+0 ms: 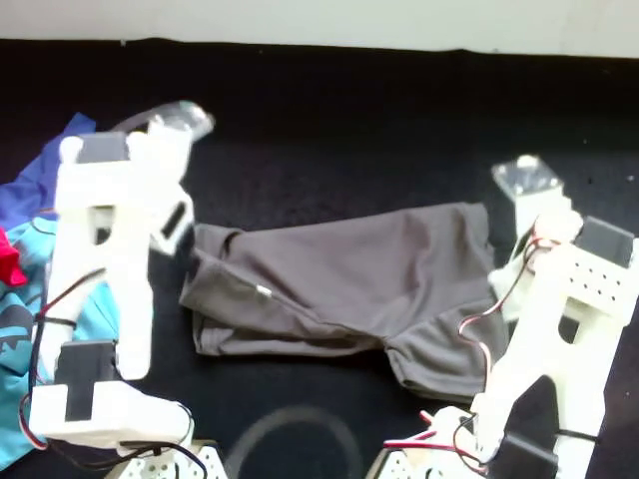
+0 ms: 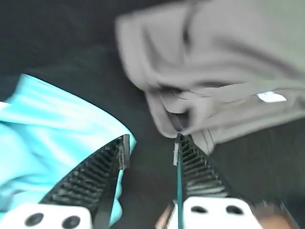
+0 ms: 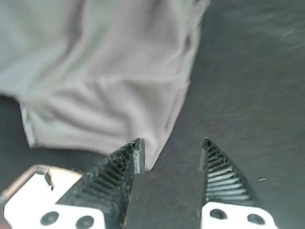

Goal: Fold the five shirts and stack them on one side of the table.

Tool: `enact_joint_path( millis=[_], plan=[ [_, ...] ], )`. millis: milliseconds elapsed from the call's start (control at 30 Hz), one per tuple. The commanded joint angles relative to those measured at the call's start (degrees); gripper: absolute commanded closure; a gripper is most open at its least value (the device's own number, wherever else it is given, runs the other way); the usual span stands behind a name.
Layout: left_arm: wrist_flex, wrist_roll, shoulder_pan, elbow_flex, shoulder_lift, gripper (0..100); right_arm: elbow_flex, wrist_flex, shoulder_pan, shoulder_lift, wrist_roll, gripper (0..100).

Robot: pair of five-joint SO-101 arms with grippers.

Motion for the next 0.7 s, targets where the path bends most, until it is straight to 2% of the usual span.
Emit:
enact_joint_path(
  millis=[0, 167, 367, 667],
  plan=[
    [-1.7, 1.1, 0.9, -4.4, 0.1, 85, -5.9, -4.4, -5.1, -0.9, -5.9, 82.9],
    [-7.0, 5.2, 2.9, -6.5, 11.0, 99, -5.5, -12.5, -12.4, 5.7, -12.3, 99.6],
    [-8.8, 11.0, 6.0, -17.8, 27.4, 99, -6.8, -22.2, -15.7, 23.0, -17.6, 98.1],
    [-3.3, 12.4, 5.4, -31.9, 43.0, 99, -16.6, -23.2, -16.0, 42.1, -18.0, 99.1]
  ],
)
